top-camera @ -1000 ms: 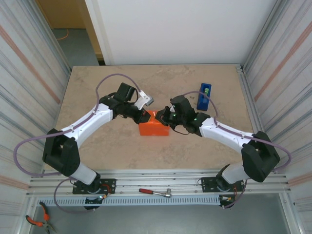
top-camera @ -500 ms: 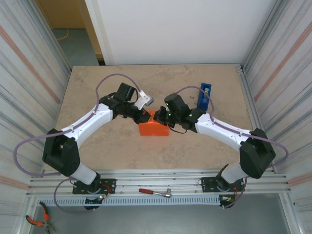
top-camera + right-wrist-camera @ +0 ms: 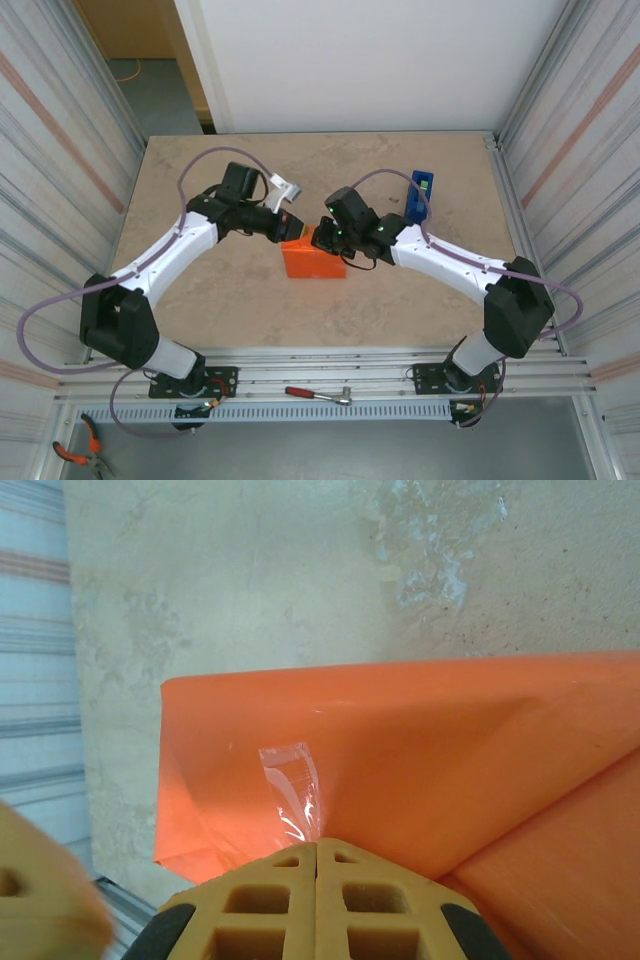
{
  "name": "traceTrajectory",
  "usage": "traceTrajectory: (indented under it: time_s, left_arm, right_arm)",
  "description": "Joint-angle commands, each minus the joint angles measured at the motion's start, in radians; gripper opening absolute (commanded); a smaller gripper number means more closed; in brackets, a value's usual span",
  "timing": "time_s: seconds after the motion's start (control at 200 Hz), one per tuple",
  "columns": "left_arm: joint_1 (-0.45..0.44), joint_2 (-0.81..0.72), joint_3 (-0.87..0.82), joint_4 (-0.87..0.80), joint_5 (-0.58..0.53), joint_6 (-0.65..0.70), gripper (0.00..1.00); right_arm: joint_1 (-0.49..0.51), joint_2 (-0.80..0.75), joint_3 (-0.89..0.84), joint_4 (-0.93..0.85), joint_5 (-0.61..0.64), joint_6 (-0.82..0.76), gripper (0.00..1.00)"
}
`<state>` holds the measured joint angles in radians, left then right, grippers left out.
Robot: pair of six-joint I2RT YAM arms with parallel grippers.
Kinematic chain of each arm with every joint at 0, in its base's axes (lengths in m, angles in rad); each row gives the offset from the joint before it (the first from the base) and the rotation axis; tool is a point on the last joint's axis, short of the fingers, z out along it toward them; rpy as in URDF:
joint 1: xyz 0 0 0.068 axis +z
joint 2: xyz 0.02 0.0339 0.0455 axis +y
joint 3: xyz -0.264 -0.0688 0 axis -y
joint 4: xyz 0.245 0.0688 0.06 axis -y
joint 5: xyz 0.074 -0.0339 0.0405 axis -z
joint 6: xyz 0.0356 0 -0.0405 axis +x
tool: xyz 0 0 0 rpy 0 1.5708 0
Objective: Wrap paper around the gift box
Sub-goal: Stick the wrapping paper to the gift box.
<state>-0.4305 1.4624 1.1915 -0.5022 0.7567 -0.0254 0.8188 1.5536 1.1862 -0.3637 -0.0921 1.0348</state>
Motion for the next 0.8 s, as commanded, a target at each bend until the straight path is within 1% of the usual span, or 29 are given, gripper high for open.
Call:
traceTrajectory:
  time_s: [0.0, 0.406, 0.792]
  left_arm:
    - [0.012, -0.032, 0.03, 0.038, 0.067, -0.051, 0.08]
    - [0.004, 0.028, 0.036, 0.06, 0.082, -0.07, 0.08]
    - [-0.033, 0.116, 0.035, 0.084, 0.048, -0.087, 0.07]
  right_arm:
    - [0.034, 0.083, -0.047, -0.16, -0.014, -0.012, 0.0]
    - [0.034, 0.064, -0.116, -0.114, -0.021, 0.033, 0.0]
    - [0.034, 0.062, -0.133, -0.097, -0.029, 0.041, 0.0]
